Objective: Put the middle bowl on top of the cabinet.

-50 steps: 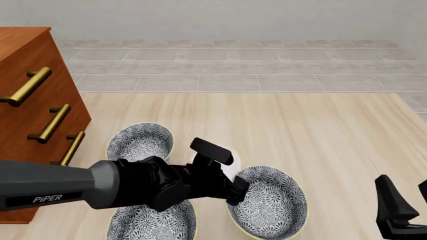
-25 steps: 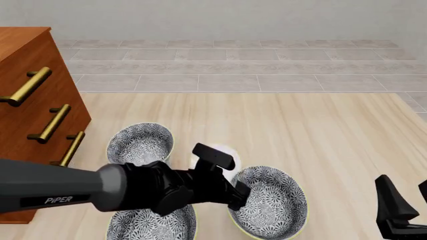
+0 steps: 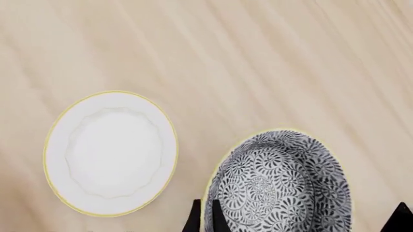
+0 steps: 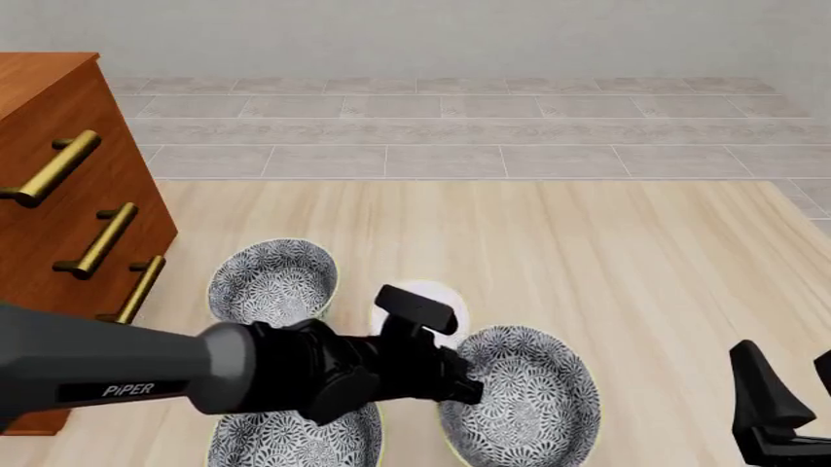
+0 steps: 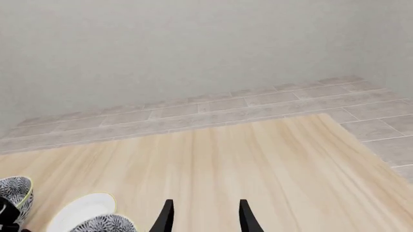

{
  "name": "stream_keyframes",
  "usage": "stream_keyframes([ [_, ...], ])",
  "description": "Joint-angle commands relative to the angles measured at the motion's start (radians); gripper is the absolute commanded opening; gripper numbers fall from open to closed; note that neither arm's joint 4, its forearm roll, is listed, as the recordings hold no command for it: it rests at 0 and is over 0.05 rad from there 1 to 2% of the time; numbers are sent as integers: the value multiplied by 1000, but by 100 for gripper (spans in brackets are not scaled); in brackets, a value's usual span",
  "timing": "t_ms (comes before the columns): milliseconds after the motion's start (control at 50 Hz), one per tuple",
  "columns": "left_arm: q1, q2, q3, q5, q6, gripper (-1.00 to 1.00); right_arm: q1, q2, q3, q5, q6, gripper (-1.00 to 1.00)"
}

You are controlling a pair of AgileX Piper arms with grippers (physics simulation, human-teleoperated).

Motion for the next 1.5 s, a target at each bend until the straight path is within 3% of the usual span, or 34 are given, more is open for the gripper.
stream_keyframes([
  [20,32,-24,21,0,13,-100,-2,0,0,-1,6,100],
  [240,44,-20,14,18,-11,-100,-3,0,0,-2,7,100],
  [620,-36,-51,-71,131,-63,-100,-3,1,0,-3,7,100],
  [900,-38,-134,-95,191,-58,-100,-3,2,0,-5,7,100],
  [940,-17,-170,-92,195,-24,-100,-3,2,0,-5,7,100],
  [1060,-51,-168,-127,253,-85,-100,-3,3,0,-5,7,100],
  [1080,-25,-165,-134,301,-76,-100,-4,4,0,-6,8,100],
  [1220,-1,-209,-145,360,-68,-100,-3,2,0,-4,5,100],
  [1240,21,-230,-147,381,-40,-100,-3,2,0,-4,5,100],
  [1360,33,-259,-139,397,-32,-100,-4,2,0,-3,3,100],
  [1500,54,-272,-139,445,-59,-100,-2,0,0,-1,0,100],
])
